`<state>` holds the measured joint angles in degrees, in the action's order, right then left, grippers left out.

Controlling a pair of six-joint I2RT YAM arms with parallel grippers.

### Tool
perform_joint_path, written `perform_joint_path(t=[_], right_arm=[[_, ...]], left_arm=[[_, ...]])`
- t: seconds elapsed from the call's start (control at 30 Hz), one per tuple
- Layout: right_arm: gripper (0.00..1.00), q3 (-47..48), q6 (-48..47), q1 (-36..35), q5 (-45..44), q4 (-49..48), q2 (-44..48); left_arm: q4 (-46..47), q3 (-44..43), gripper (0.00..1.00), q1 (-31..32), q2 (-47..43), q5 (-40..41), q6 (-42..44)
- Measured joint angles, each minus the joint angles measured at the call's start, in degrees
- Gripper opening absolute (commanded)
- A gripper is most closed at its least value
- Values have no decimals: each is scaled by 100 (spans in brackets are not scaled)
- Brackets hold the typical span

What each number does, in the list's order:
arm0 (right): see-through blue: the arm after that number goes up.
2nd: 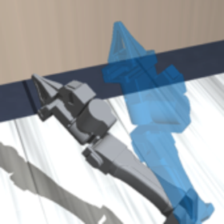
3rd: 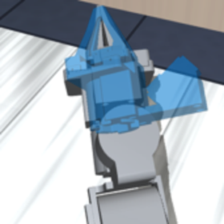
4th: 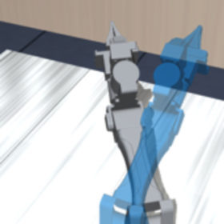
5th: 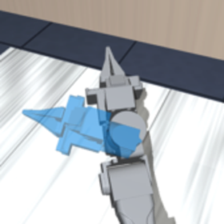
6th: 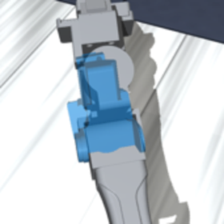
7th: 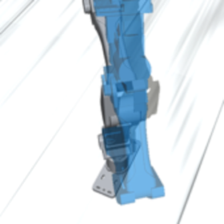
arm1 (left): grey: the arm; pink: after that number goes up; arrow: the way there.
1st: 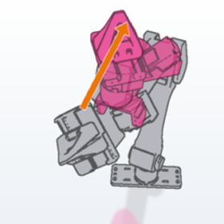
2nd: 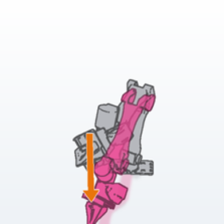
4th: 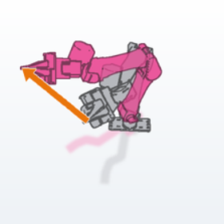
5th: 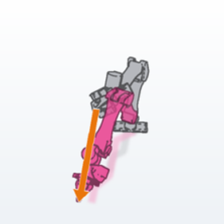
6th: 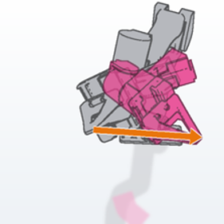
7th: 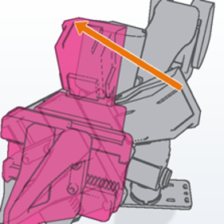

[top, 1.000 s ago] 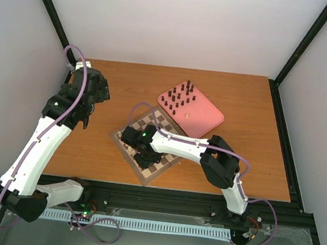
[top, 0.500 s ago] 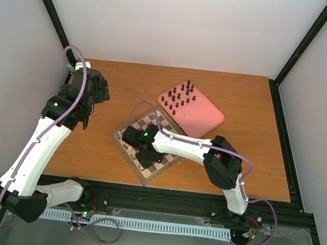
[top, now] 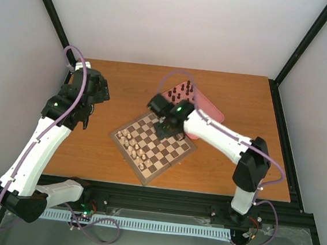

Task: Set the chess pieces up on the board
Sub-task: Pick up the chess piece from the storage box.

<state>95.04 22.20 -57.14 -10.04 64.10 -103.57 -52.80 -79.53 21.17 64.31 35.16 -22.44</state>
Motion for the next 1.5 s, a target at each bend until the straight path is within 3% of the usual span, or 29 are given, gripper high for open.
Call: perform_joint_path(t=[0.27,0.5,0.9,1.17,1.37,1.5], right_arm=[[64,793,-48,1982,-44,-111,-839],[61,1598,-181,2734,181,-260,-2277],[47,2238,-570,2957,595,-286,-2868],[46,2243,-614,2957,601,-256,-3180],[32,2243,-627,2957,581,-260,-3200],[32,2243,-629,2957,575,-258,-3254]], left_arm=[[-4,0,100,0,-2,-105,2],[-33,-2,100,0,-2,-133,2],[-94,-2,100,0,-2,-116,2],[-111,-2,100,0,-2,-76,2],[-116,-2,100,0,-2,-66,2],[-116,-2,100,0,-2,-63,2]])
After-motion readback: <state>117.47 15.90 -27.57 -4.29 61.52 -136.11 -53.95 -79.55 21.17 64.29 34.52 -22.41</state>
